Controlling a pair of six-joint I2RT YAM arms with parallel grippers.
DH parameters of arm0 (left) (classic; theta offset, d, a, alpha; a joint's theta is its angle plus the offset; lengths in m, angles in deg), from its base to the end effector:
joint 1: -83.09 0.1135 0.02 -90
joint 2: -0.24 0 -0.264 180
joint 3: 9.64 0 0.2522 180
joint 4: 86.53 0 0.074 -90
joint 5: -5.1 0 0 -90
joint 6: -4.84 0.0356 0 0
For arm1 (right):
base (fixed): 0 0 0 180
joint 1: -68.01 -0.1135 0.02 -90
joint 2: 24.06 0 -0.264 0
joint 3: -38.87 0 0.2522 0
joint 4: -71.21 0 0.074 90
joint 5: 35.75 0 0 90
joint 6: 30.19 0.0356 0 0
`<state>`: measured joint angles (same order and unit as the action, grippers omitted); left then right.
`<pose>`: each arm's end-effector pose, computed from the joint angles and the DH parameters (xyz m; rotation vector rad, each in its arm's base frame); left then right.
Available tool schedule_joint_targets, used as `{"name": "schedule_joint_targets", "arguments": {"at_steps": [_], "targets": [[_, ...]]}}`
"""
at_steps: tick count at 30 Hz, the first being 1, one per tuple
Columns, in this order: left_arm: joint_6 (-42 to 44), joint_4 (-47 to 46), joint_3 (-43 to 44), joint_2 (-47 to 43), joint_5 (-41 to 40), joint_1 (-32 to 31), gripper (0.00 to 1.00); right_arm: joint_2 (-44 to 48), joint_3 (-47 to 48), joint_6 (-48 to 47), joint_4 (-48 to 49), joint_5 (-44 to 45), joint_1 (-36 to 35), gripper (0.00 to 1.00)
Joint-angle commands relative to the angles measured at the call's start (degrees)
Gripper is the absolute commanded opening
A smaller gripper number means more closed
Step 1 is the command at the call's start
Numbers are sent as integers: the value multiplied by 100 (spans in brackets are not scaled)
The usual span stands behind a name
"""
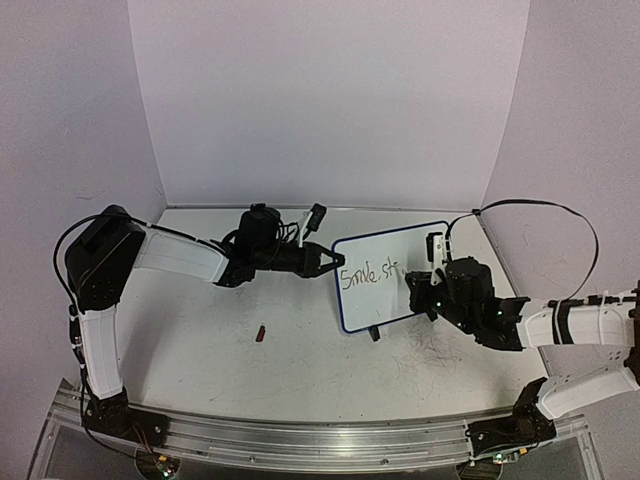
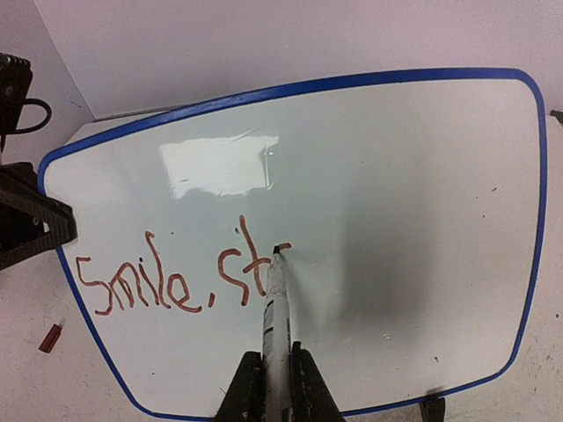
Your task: Write a sentence on the whiteboard
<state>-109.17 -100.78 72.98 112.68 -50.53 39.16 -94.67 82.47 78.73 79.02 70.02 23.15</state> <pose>0.3023 -0.3192 0.2043 0.7976 1.8630 -1.3432 0.1906 0.1760 0.2124 -0.2460 1.9077 0.4936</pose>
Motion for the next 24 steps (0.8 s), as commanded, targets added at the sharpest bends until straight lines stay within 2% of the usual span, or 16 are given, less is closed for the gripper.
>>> {"name": "schedule_joint_targets", "arguments": {"at_steps": [1, 24], "targets": [[44, 192, -22, -254, -16, 50, 0, 30, -7, 59, -210, -162, 28, 0], [28, 192, -47, -269, -27, 50, 0, 78, 94, 349, -774, -12, 13, 0]]}}
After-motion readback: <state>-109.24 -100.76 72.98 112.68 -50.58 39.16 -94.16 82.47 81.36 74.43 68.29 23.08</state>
